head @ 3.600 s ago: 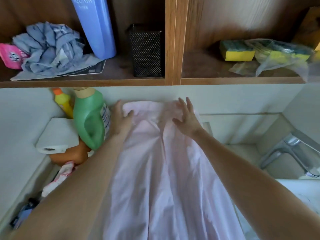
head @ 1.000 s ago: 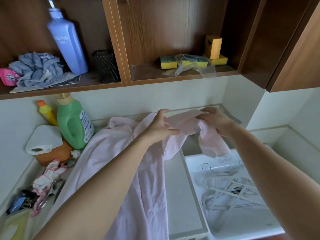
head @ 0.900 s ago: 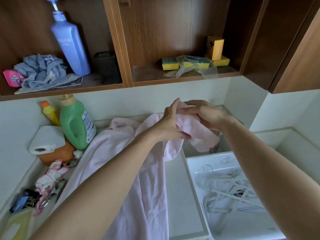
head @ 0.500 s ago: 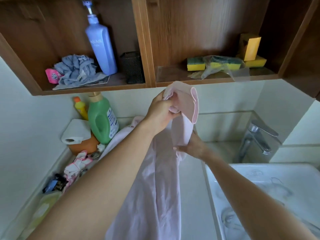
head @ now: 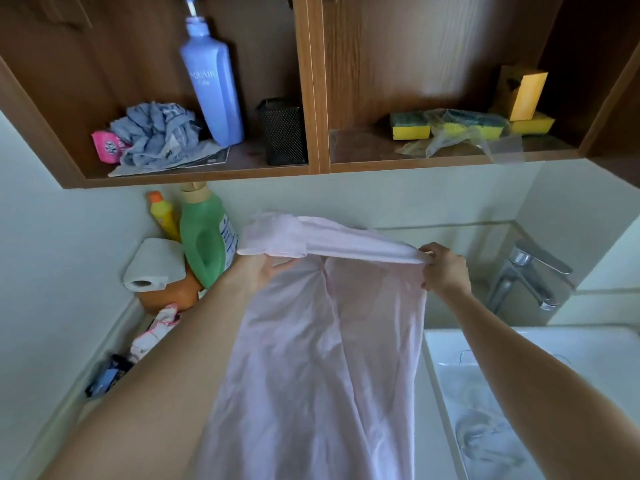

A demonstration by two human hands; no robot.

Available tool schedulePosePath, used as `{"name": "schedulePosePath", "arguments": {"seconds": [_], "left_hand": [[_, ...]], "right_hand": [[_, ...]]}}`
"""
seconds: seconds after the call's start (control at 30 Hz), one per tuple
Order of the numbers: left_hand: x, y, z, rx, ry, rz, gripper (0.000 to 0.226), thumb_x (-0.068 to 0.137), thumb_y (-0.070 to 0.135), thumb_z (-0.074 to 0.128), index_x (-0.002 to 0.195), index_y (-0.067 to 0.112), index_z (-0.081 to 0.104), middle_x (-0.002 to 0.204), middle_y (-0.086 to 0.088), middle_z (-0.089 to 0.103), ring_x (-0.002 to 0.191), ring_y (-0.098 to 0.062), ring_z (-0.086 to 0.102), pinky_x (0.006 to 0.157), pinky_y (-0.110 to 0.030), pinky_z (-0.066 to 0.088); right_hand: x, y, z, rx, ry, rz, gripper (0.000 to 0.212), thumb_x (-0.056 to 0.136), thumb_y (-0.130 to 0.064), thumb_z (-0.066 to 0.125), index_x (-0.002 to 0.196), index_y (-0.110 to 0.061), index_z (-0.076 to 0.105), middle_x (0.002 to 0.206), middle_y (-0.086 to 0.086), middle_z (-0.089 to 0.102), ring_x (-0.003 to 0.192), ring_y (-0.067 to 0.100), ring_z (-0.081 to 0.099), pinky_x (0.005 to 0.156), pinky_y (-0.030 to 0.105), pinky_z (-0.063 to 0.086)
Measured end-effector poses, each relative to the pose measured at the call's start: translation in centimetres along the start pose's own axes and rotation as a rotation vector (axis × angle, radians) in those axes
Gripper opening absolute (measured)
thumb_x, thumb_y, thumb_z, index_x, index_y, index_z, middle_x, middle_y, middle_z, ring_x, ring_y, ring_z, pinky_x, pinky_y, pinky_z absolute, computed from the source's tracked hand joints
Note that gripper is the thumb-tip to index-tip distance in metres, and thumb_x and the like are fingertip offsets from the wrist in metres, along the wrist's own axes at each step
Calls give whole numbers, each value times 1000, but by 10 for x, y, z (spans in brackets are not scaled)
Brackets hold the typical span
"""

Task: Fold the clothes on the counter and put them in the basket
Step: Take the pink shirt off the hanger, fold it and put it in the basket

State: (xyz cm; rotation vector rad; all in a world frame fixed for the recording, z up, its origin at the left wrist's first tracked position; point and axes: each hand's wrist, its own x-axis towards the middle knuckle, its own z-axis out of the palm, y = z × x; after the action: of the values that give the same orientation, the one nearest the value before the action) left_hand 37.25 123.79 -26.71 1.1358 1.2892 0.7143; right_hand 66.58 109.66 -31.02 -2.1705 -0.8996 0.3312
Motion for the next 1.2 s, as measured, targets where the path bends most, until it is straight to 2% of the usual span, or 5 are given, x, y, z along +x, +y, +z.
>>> {"name": "schedulePosePath", "arguments": {"seconds": [0.17,0.53,0.73,1.0,1.2], "left_hand": [[20,-10,-39,-442,-168,-25,37,106,42,38,119,15,60,126,-11,65,102,-27,68,85,-43,54],[65,-95,-101,-319,-107,-90,52,90,-12,40,133,16,46,113,-5,68,107,-23,60,92,-47,48],[79,-96,-109,317,-254,90,40,71,35,85,104,20,68,91,2,70,87,-17,64,70,-23,50],[94,-92,-121,621,137,72,19,80,29,62,71,13,57,68,-5,56,65,-24,52,58,-31,35],[97,-117,-125,768,212,28,35,85,15,66,118,5,58,99,-10,64,100,-35,64,76,-34,47]], "right_hand": [[3,3,5,-147,-51,53,46,81,-4,46,113,-27,69,109,7,70,97,30,62,74,29,44],[25,52,55,-349,-512,10,125,40,-73,71,150,-28,34,146,10,33,132,28,43,110,42,39],[32,31,80,-167,-259,-40,35,96,-35,60,126,-18,62,132,12,48,121,30,53,96,27,36],[40,36,97,-486,-353,198,54,80,-40,62,131,-27,49,134,8,37,126,35,43,104,46,41],[15,12,142,-487,-80,-454,43,92,-37,56,131,-20,57,149,11,43,135,34,43,107,52,37]]}}
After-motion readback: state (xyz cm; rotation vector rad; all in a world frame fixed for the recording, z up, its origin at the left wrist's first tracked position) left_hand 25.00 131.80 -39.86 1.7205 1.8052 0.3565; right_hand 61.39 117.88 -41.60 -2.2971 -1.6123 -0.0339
